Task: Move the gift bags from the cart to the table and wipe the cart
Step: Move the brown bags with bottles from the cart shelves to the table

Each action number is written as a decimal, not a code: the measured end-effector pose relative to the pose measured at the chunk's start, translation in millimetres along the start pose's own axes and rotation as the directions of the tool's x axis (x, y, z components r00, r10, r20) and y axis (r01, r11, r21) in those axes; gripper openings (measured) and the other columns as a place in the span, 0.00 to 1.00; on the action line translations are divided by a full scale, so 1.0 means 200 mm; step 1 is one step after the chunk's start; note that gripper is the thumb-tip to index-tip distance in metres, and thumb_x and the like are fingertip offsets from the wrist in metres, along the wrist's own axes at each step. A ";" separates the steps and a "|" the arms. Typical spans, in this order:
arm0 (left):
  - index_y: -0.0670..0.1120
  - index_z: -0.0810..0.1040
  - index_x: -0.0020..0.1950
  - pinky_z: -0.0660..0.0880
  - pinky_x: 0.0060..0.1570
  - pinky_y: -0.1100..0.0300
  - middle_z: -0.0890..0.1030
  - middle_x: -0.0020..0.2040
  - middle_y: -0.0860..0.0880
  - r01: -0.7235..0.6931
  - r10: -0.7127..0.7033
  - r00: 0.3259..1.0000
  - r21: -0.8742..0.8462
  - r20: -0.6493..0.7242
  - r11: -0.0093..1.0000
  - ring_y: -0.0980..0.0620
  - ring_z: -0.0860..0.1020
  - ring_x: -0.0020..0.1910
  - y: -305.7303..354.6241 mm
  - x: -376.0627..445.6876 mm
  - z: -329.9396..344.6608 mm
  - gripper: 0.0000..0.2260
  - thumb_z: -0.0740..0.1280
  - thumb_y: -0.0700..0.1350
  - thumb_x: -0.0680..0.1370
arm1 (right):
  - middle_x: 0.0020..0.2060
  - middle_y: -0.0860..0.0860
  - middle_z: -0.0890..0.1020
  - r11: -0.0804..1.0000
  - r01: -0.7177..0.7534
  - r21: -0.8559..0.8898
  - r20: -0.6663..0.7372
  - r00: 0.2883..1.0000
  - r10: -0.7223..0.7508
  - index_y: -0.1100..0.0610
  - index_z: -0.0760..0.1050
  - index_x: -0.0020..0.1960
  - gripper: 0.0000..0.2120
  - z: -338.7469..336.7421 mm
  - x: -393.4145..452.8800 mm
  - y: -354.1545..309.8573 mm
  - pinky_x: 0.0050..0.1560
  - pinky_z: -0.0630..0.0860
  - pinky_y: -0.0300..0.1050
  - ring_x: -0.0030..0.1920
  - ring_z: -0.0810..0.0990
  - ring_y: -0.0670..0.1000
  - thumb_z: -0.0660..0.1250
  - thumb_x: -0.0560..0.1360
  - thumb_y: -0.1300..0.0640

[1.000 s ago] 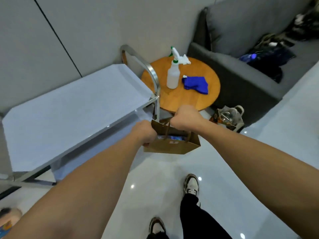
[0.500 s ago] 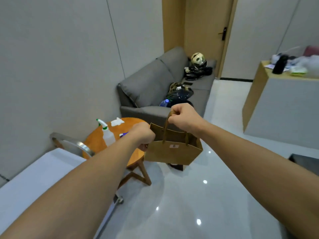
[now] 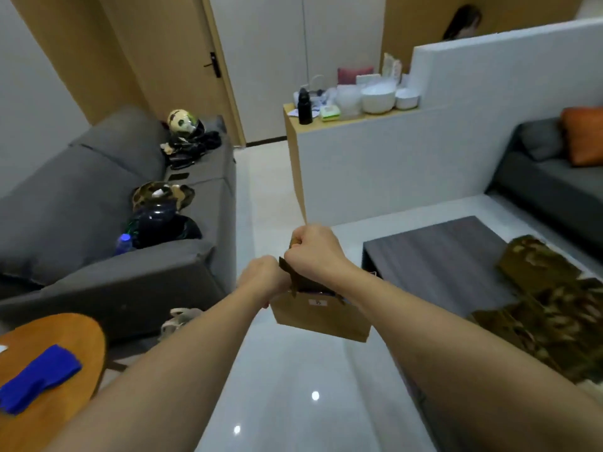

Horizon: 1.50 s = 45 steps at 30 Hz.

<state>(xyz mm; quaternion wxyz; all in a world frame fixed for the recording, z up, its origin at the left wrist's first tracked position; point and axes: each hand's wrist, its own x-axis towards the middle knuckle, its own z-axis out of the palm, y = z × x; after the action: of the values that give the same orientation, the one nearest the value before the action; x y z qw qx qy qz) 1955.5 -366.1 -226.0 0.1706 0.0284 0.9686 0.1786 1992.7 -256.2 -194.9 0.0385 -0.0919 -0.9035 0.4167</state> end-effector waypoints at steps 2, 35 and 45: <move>0.44 0.73 0.41 0.78 0.33 0.55 0.79 0.42 0.44 -0.065 0.063 0.995 0.027 0.076 0.997 0.44 0.81 0.37 0.19 0.09 0.10 0.05 0.65 0.43 0.76 | 0.30 0.51 0.75 0.996 -0.085 0.018 -0.037 0.996 0.086 0.54 0.69 0.29 0.10 -0.12 0.05 0.18 0.33 0.68 0.43 0.38 0.76 0.54 0.64 0.65 0.65; 0.43 0.79 0.49 0.84 0.43 0.50 0.82 0.46 0.43 -0.710 0.545 0.570 0.035 0.615 0.703 0.46 0.81 0.42 2.13 1.64 0.96 0.09 0.67 0.49 0.78 | 0.33 0.53 0.76 0.635 -0.752 0.178 -0.437 0.518 0.736 0.55 0.75 0.34 0.11 -1.14 1.05 1.73 0.33 0.76 0.48 0.37 0.79 0.52 0.65 0.73 0.66; 0.47 0.79 0.51 0.76 0.46 0.55 0.80 0.46 0.47 -0.782 0.461 0.434 0.070 0.774 0.619 0.48 0.79 0.48 2.63 1.59 1.39 0.11 0.68 0.54 0.80 | 0.37 0.52 0.81 0.526 -0.806 0.271 -0.324 0.439 0.838 0.54 0.78 0.37 0.09 -1.33 1.06 2.44 0.42 0.81 0.50 0.42 0.80 0.52 0.69 0.74 0.62</move>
<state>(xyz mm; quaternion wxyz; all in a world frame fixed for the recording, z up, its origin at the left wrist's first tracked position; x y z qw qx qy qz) 1747.5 255.7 -384.8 0.4266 0.4942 0.7574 -0.0081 1889.9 295.3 -394.9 0.0260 -0.6035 -0.6970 0.3865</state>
